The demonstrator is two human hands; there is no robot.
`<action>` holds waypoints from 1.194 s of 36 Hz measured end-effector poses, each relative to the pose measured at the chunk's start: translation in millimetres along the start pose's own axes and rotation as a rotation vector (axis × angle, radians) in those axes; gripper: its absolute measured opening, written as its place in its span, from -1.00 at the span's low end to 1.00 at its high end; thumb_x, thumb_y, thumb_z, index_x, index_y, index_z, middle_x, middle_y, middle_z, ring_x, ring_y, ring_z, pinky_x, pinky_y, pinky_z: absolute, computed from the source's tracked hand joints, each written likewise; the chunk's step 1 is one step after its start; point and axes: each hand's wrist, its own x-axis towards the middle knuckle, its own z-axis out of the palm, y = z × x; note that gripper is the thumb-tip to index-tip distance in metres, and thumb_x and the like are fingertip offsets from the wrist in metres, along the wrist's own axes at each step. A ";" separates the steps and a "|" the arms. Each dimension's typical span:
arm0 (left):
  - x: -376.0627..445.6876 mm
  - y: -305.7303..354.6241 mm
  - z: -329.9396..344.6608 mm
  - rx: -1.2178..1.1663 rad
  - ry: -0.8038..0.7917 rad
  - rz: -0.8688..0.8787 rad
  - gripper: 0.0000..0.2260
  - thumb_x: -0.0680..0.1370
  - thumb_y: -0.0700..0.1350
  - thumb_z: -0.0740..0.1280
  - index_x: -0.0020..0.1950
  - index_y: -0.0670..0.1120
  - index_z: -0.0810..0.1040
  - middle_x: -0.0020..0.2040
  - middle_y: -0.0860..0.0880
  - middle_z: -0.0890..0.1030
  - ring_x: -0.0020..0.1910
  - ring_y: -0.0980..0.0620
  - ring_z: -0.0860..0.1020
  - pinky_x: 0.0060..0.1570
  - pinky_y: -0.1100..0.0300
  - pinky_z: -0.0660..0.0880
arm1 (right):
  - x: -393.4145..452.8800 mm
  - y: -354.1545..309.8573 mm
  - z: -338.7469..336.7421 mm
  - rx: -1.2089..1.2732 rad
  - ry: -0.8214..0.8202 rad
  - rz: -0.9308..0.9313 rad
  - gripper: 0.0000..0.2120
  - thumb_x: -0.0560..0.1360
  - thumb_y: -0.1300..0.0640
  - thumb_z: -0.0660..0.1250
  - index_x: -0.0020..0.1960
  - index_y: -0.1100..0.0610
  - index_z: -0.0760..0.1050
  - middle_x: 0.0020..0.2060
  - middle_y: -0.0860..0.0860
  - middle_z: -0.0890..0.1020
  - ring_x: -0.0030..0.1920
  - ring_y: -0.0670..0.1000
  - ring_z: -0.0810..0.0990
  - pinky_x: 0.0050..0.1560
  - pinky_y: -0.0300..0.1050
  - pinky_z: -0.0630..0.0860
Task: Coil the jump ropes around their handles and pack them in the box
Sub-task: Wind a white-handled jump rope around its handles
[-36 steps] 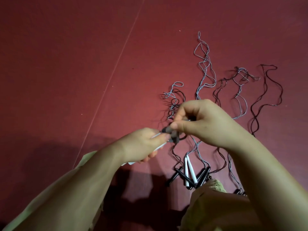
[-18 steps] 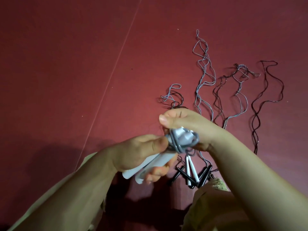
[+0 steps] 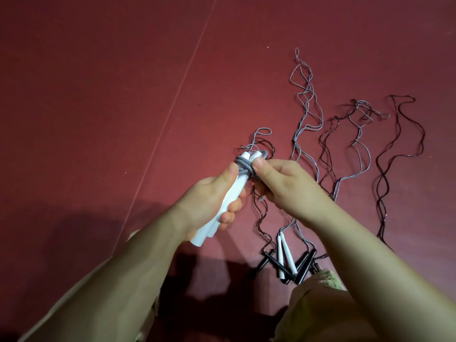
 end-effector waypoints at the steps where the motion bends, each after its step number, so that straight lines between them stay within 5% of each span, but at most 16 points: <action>1: 0.4 -0.4 0.1 0.009 0.007 0.005 -0.53 0.33 0.30 0.17 -0.18 -0.12 0.44 -0.46 0.00 0.39 -0.53 0.06 0.26 -0.46 0.24 0.23 | -0.1 -0.1 0.0 -0.002 0.003 0.000 -0.56 0.56 -0.19 0.13 -0.35 0.06 0.44 -0.61 -0.16 0.37 -0.55 -0.16 0.25 -0.46 -0.26 0.17; 5: -0.8 0.0 -0.3 0.033 -0.008 0.019 -0.57 0.30 0.27 0.23 -0.16 -0.10 0.44 -0.45 0.01 0.40 -0.52 0.06 0.29 -0.42 0.20 0.23 | -2.1 -0.6 2.8 -0.068 0.007 -0.022 -0.56 0.61 -0.10 0.10 -0.40 0.03 0.32 -0.59 -0.16 0.30 -0.52 -0.15 0.21 -0.45 -0.27 0.16; 11: -2.4 1.4 -5.3 0.039 -0.052 -0.020 -0.55 0.30 0.26 0.40 -0.10 -0.09 0.46 -0.41 -0.01 0.48 -0.49 0.03 0.37 -0.45 0.22 0.32 | -4.4 -1.8 6.6 -0.134 0.007 -0.015 -0.50 0.49 -0.28 0.04 -0.48 0.00 0.32 -0.48 -0.06 0.21 -0.48 -0.10 0.16 -0.46 -0.22 0.16; 16: -9.0 4.5 -17.0 -0.035 -0.110 -0.043 -0.58 0.37 0.11 0.25 0.03 -0.17 0.56 -0.32 -0.05 0.60 -0.48 0.02 0.49 -0.48 0.22 0.46 | -2.4 3.6 6.2 -0.035 0.038 -0.046 -0.47 0.52 -0.23 0.04 -0.35 0.19 0.32 -0.50 -0.12 0.22 -0.47 -0.13 0.16 -0.44 -0.27 0.14; 19: -9.5 6.7 -16.7 -0.062 -0.163 -0.106 -0.69 0.38 0.03 0.27 -0.02 -0.17 0.54 -0.37 -0.02 0.52 -0.57 0.07 0.38 -0.55 0.27 0.39 | 0.9 9.1 5.5 0.021 0.069 -0.031 -0.57 0.61 -0.13 0.05 -0.34 0.08 0.26 -0.54 -0.16 0.23 -0.50 -0.16 0.16 -0.45 -0.28 0.13; 22: -2.3 2.5 -12.7 0.237 0.047 -0.073 -0.82 0.49 -0.01 0.33 -0.13 -0.10 0.44 -0.41 0.01 0.41 -0.56 0.07 0.31 -0.50 0.26 0.26 | 3.3 15.8 10.9 0.114 0.039 0.078 -0.56 0.64 -0.13 0.06 -0.35 0.02 0.30 -0.50 -0.11 0.26 -0.48 -0.10 0.16 -0.47 -0.23 0.12; 26: 2.6 -9.5 -7.5 0.945 0.293 0.041 -0.71 0.53 0.12 0.24 -0.18 -0.07 0.32 -0.28 0.01 0.43 -0.23 -0.08 0.43 -0.23 0.08 0.33 | 2.7 14.2 16.4 0.357 -0.017 0.368 -0.50 0.56 -0.29 0.07 -0.31 0.07 0.39 -0.51 -0.06 0.35 -0.54 -0.06 0.21 -0.49 -0.25 0.10; 32: -0.7 -12.4 1.7 1.211 0.409 0.254 -0.77 0.56 0.10 0.20 -0.09 -0.01 0.23 -0.18 0.00 0.41 -0.01 -0.18 0.49 -0.22 0.09 0.26 | 2.6 14.2 21.7 0.366 -0.016 0.392 -0.65 0.55 -0.17 0.24 -0.28 0.03 0.35 -0.46 -0.02 0.22 -0.51 -0.07 0.10 -0.47 -0.24 0.00; 36: 1.2 -8.8 -1.8 1.064 0.345 0.178 -0.68 0.46 0.14 0.33 -0.16 -0.03 0.26 -0.29 0.04 0.39 -0.24 -0.07 0.41 -0.30 0.08 0.26 | 1.9 11.0 20.3 0.473 -0.008 0.356 -0.66 0.58 -0.07 0.22 -0.31 0.01 0.26 -0.47 -0.04 0.16 -0.50 -0.07 0.05 -0.48 -0.27 -0.02; 40: -1.3 -1.9 -7.8 0.455 -0.046 0.042 -0.70 0.34 0.09 0.45 -0.14 -0.04 0.43 -0.35 0.05 0.55 -0.39 0.11 0.47 -0.32 0.19 0.37 | 1.1 8.4 18.4 0.538 -0.022 0.292 -0.64 0.58 -0.03 0.23 -0.32 0.01 0.19 -0.50 -0.05 0.15 -0.50 -0.09 0.03 -0.45 -0.26 -0.06; 43: -1.6 -10.2 -16.0 0.032 -0.316 -0.086 -0.46 0.15 0.25 0.55 -0.09 -0.10 0.57 -0.34 -0.05 0.63 -0.36 0.05 0.59 -0.31 0.21 0.48 | 2.9 5.6 14.7 0.635 0.011 0.283 -0.73 0.39 -0.09 0.27 -0.35 0.00 0.27 -0.48 -0.03 0.16 -0.52 -0.09 0.04 -0.48 -0.29 -0.06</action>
